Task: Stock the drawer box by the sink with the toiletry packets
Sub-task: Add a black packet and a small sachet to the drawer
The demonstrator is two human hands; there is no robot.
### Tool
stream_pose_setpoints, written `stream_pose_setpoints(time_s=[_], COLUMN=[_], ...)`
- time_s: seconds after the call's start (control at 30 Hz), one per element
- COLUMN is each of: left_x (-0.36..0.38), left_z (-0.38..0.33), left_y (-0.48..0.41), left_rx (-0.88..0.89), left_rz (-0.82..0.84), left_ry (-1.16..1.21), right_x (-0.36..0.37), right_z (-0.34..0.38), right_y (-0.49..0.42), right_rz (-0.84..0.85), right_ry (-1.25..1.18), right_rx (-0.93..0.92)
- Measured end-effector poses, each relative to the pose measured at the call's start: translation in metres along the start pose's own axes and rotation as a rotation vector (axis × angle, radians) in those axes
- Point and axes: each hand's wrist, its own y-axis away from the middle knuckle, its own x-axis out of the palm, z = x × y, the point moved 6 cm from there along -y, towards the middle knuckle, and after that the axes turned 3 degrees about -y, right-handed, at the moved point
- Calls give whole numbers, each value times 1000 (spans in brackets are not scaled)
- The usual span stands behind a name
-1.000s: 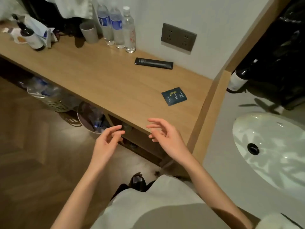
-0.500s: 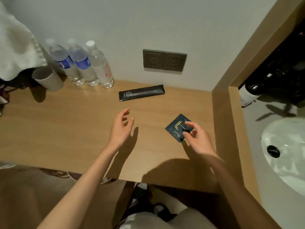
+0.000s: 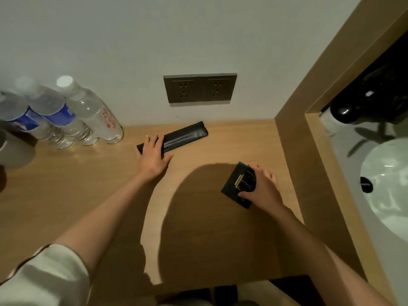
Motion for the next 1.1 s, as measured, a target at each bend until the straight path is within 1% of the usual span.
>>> stream_pose_setpoints(time_s=[0.1,0.23,0.37,0.5,0.57,0.67,0.77,0.83,0.9,1.0,1.1], left_x=[-3,-12,-20,-28,-31,-37,-42,-50,-60,-76,-87], left_z=[-1,-4,-5,-8,-12,-17,-21,-31,-46,-78,-117], left_y=[-3,-7,-11,-6,0,11,27,43,64,101,146], left_rx=[17,31,29,23,50,65,42,43,26,28,38], left_rz=[-42,-110,-79,-31,-5,20,69,69,68,78,126], left_ry=[4,6,54,132,142,132,167,234,374,628,804], right_x=[-1,-1,-5,-14,-17,-21,-31,-42,-57,-85,-109], right_z=[4,9,14,17,15,12,12,12,11,7,-8], right_y=[2,4,7,13,16,24,40,54,72,112,159], right_rz=[-53,-78,-97,-167,-166,-90,-100,-135,-185,-277,-349], right_ry=[-35,-23,-31,15,-68,-269,-349,-383,-458,-610,-786], right_rx=[-31,-36,-13,-7,28,89,75,65,56,23,-11])
